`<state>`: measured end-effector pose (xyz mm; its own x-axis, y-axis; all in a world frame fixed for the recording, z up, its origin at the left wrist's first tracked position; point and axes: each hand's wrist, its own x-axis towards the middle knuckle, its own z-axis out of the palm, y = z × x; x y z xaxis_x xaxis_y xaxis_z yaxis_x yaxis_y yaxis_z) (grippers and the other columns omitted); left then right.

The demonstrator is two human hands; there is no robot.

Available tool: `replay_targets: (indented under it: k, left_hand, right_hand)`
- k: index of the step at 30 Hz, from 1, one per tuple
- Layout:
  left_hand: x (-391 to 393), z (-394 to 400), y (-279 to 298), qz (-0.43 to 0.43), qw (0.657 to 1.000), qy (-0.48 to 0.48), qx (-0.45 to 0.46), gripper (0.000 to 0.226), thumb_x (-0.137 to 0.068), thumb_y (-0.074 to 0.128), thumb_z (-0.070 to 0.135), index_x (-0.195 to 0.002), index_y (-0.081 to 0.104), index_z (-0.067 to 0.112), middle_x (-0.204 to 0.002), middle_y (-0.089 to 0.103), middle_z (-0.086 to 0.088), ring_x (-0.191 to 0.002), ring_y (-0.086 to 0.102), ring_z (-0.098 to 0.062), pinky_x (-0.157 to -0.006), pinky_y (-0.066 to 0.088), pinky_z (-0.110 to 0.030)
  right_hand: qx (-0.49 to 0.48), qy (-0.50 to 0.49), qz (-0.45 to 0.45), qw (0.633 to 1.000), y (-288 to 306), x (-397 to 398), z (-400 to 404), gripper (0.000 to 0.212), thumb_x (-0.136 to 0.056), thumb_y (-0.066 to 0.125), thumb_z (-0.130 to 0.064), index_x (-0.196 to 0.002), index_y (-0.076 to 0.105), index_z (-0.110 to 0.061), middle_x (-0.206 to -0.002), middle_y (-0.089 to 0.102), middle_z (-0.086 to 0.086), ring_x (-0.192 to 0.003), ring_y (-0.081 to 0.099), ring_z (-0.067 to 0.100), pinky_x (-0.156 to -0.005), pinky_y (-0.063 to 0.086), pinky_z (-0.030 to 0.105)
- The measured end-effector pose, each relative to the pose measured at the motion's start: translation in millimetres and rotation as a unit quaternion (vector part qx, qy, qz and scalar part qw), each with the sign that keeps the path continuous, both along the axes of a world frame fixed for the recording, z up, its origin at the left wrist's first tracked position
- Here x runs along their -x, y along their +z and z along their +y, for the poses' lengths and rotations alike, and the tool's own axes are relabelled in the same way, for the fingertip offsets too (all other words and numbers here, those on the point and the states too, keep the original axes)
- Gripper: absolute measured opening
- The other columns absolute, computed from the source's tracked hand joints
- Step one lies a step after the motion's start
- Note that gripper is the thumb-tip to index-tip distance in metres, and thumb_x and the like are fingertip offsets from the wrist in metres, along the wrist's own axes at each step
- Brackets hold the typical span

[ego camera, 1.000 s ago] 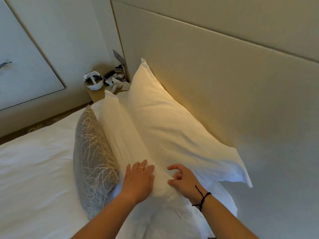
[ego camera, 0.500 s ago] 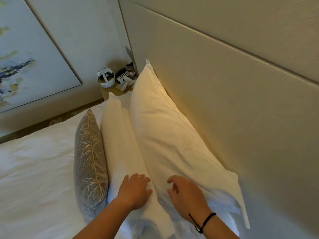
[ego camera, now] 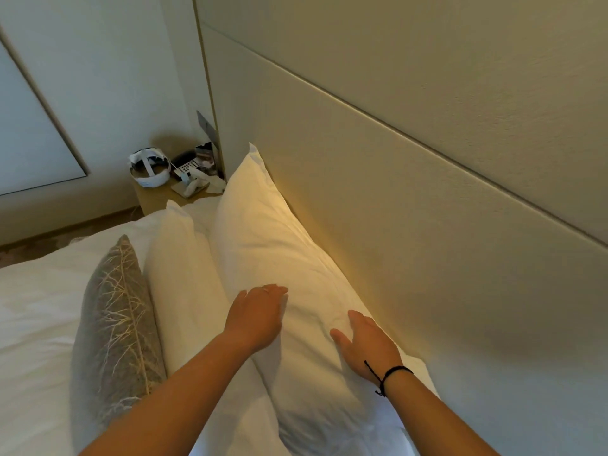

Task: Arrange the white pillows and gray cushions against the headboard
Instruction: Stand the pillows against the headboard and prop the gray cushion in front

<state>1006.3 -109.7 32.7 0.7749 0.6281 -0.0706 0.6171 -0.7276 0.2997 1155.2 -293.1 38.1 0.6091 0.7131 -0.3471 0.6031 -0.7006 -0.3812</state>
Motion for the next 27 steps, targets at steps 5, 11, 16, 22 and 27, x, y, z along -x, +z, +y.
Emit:
replay_targets:
  k: [5,11,16,22,27]
  left_hand:
    - [-40.1,47.2,13.1,0.038,0.992,-0.061,-0.104,0.050,-0.100,0.047,0.028,-0.148,0.033,0.032,-0.159,0.030,0.002,-0.142,0.032,-0.022,-0.118,0.022,-0.047]
    - [-102.3,96.6,28.7,0.169,0.941,-0.170,-0.238,0.067,-0.089,0.067,0.022,-0.145,0.029,0.027,-0.159,0.025,-0.002,-0.142,0.029,-0.026,-0.111,0.032,-0.049]
    - [-145.3,125.0,25.4,0.255,0.891,-0.270,-0.263,0.061,-0.085,0.069,0.021,-0.137,0.039,0.026,-0.146,0.038,-0.002,-0.135,0.033,-0.027,-0.100,0.040,-0.046]
    - [-156.2,148.0,5.1,0.330,0.899,-0.206,-0.201,0.054,-0.082,0.066,0.022,-0.134,0.052,0.015,-0.119,0.063,-0.007,-0.080,0.059,-0.012,-0.078,0.051,-0.028]
    - [-143.8,160.8,9.7,0.291,0.876,-0.230,-0.308,0.026,-0.094,0.049,0.036,-0.111,0.063,0.022,-0.091,0.055,0.002,-0.081,0.050,-0.016,-0.084,0.044,-0.031]
  right_hand:
    - [-0.004,-0.040,-0.046,0.998,-8.4,3.1,11.2,0.074,-0.085,0.031,-0.077,-0.130,0.043,-0.019,-0.125,0.057,0.002,-0.109,0.056,0.022,-0.090,0.047,0.036]
    - [0.023,-0.074,-0.063,0.995,-18.8,-2.1,15.5,0.083,-0.073,0.028,-0.089,-0.117,0.050,-0.022,-0.109,0.060,-0.004,-0.096,0.058,0.018,-0.082,0.048,0.033]
    - [0.034,-0.080,-0.039,0.995,-32.7,-4.0,21.1,0.066,-0.073,0.040,-0.084,-0.094,0.058,-0.025,-0.089,0.058,-0.006,-0.082,0.057,0.017,-0.072,0.046,0.031]
    - [-0.009,-0.032,-0.070,0.997,-42.9,-10.1,27.5,0.041,-0.096,0.032,-0.061,-0.076,0.039,-0.027,-0.068,0.038,-0.009,-0.069,0.045,0.016,-0.063,0.034,0.031]
    - [-0.059,-0.030,-0.141,0.988,-22.6,-17.0,33.3,0.040,-0.101,0.026,-0.053,-0.076,0.040,-0.026,-0.080,0.063,-0.005,-0.062,0.048,0.015,-0.057,0.034,0.031]
